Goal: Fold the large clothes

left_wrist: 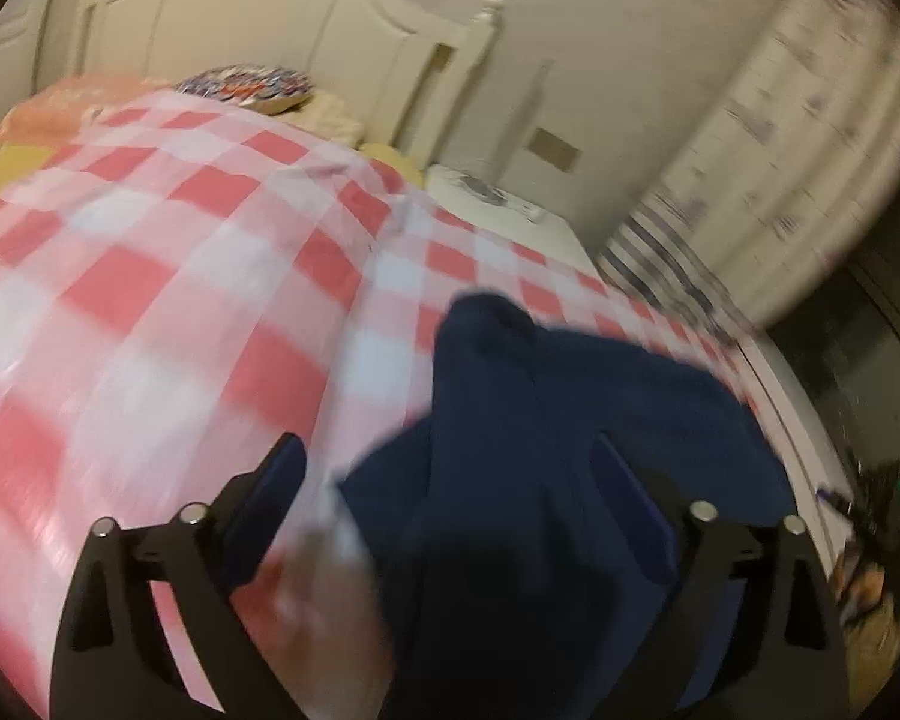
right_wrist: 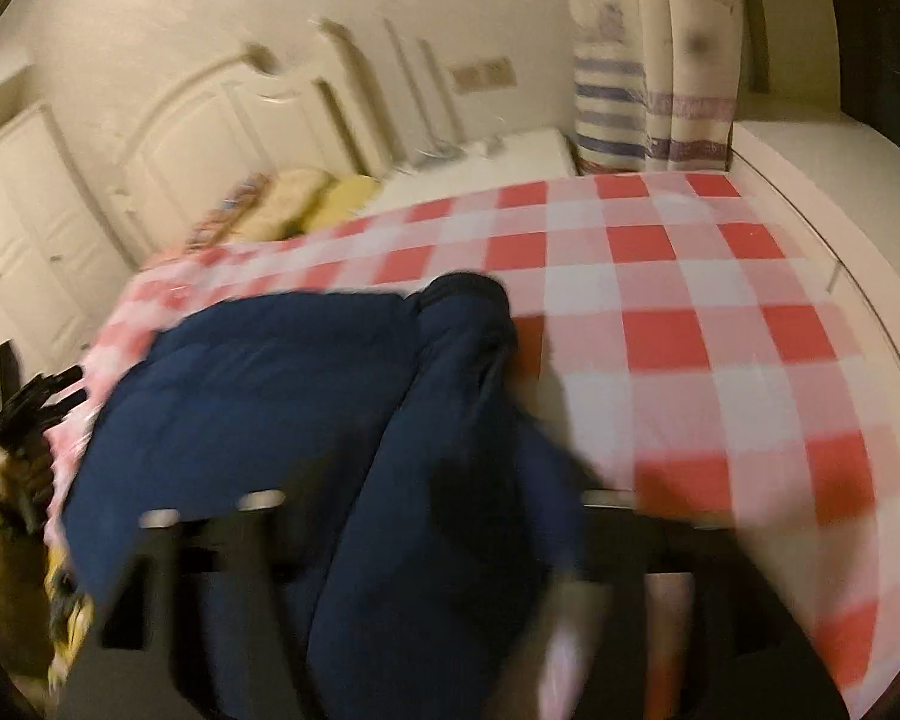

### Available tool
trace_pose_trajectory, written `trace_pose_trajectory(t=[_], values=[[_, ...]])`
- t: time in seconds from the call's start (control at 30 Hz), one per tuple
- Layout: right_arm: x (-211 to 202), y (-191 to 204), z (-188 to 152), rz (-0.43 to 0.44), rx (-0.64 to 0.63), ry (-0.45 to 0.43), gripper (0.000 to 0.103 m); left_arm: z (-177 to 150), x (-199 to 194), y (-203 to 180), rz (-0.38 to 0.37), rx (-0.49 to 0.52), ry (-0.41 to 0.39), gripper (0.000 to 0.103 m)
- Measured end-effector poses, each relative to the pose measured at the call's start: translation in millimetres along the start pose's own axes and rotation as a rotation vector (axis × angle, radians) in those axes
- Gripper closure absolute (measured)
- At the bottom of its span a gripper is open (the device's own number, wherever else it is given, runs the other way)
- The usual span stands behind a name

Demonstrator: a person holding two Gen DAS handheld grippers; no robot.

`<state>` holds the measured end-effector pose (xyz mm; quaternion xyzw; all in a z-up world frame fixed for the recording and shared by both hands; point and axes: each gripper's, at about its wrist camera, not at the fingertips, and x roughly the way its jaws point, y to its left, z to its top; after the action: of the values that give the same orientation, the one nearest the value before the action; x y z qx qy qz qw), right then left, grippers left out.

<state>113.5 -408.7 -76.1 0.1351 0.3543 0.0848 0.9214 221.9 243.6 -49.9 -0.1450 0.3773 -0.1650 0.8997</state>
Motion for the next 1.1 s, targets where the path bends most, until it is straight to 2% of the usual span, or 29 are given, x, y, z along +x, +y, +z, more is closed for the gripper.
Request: trace_pose_trajectory(t=[0.03, 0.2, 0.3, 0.4, 0.43, 0.47, 0.5, 0.53, 0.6, 0.67, 0.73, 0.87, 1.0, 1.1], values=[[-10.9, -2.2, -10.0, 0.017, -0.004, -0.014, 0.004, -15.5, -10.8, 1.8, -0.011, 0.022, 0.011, 0.004], [-38.6, -16.7, -79.9, 0.151, 0.103, 0.048, 0.004, -80.6, -31.1, -0.6, -0.08, 0.028, 0.088, 0.004], [-40.3, -11.8, -106.2, 0.197, 0.127, 0.059, 0.004, -103.5, -24.5, -4.5, -0.086, 0.04, 0.109, 0.003], [-28.4, -3.8, -122.2, 0.223, 0.133, 0.082, 0.005, -118.4, -5.6, -9.8, -0.13, 0.012, 0.153, 0.003], [-22.3, -0.1, -125.7, 0.233, 0.138, 0.086, 0.013, -120.4, -4.4, -12.2, -0.116, 0.018, 0.13, 0.002], [-21.1, 4.4, -127.2, 0.234, 0.129, 0.063, 0.024, -121.6, -3.0, -16.5, -0.105, 0.033, 0.115, 0.003], [-19.9, 7.8, -127.4, 0.238, 0.124, 0.045, 0.029, -123.0, -1.8, -19.3, -0.099, 0.036, 0.11, 0.007], [-21.1, 10.7, -127.4, 0.23, 0.121, 0.024, 0.034, -123.7, -0.1, -20.3, -0.101, 0.031, 0.108, 0.018], [-28.7, 20.8, -129.5, 0.211, 0.083, -0.033, 0.043, -127.0, -5.0, -24.4, -0.095, 0.036, 0.094, 0.029], [-38.8, 33.2, -134.5, 0.172, 0.034, -0.079, 0.052, -129.2, -12.3, -30.9, -0.075, 0.061, 0.07, 0.047], [-46.8, 36.1, -139.1, 0.17, 0.031, -0.103, 0.056, -132.3, -23.7, -37.1, -0.059, 0.083, 0.05, 0.054], [-68.9, 33.0, -150.9, 0.171, 0.059, -0.141, 0.063, -146.1, -42.2, -44.5, -0.093, 0.095, 0.049, 0.055], [-85.8, 26.8, -163.4, 0.174, 0.067, -0.133, 0.064, -167.3, -52.8, -41.3, -0.13, 0.088, 0.063, 0.055], [-93.0, 25.4, -174.5, 0.173, 0.067, -0.114, 0.064, -177.3, -58.9, -35.3, -0.155, 0.058, 0.069, 0.049]])
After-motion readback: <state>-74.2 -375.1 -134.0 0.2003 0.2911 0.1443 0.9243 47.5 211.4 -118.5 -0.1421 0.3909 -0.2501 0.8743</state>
